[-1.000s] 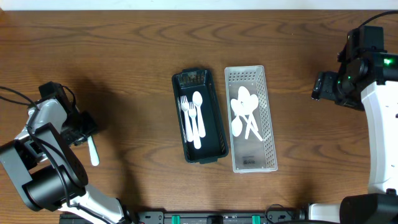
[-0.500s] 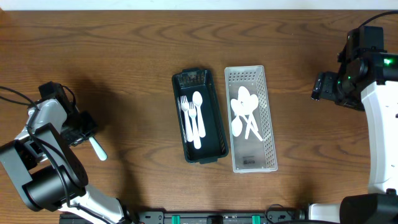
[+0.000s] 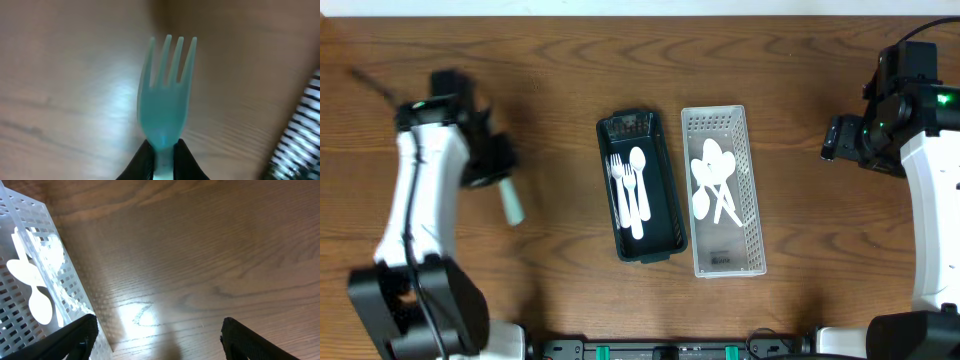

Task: Pack container
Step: 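Carry the fork into the dark green tray and release it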

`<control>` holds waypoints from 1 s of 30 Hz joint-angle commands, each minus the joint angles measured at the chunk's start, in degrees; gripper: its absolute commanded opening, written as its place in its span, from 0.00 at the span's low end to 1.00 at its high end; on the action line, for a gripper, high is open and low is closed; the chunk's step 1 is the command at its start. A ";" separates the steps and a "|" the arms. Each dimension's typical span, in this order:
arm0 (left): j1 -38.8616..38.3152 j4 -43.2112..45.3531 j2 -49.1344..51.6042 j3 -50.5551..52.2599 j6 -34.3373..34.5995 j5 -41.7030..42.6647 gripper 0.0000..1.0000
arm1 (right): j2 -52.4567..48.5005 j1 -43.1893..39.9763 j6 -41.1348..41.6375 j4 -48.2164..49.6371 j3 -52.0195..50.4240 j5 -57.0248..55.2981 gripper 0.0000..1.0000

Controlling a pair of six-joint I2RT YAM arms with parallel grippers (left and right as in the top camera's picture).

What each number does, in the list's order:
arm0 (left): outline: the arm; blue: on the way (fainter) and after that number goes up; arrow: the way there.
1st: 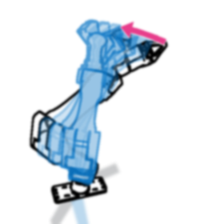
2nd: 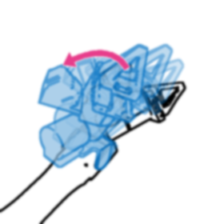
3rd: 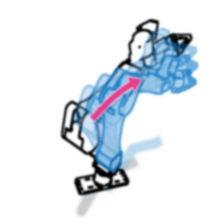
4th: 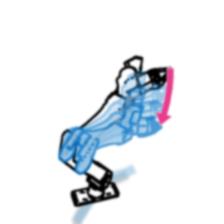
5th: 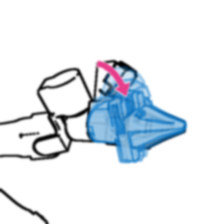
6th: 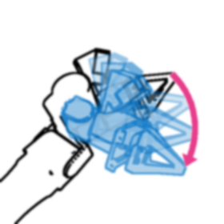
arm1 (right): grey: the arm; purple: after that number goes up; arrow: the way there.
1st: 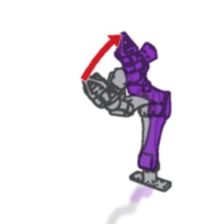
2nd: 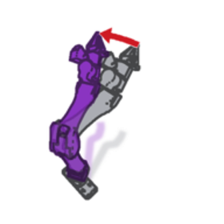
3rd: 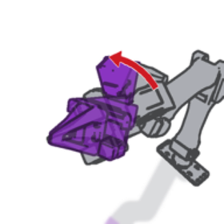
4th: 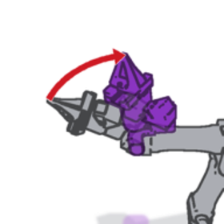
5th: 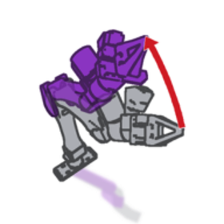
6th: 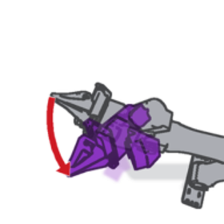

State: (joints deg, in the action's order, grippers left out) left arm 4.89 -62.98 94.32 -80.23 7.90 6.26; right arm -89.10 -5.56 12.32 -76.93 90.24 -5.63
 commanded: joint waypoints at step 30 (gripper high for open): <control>-33.31 12.79 16.63 -5.66 10.21 0.20 0.25 | -0.15 -0.04 -0.85 -0.02 -0.09 -0.15 0.83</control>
State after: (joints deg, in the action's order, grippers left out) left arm -28.38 -50.09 109.86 -85.62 17.98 7.11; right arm -89.10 -5.56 12.32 -76.90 90.24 -5.61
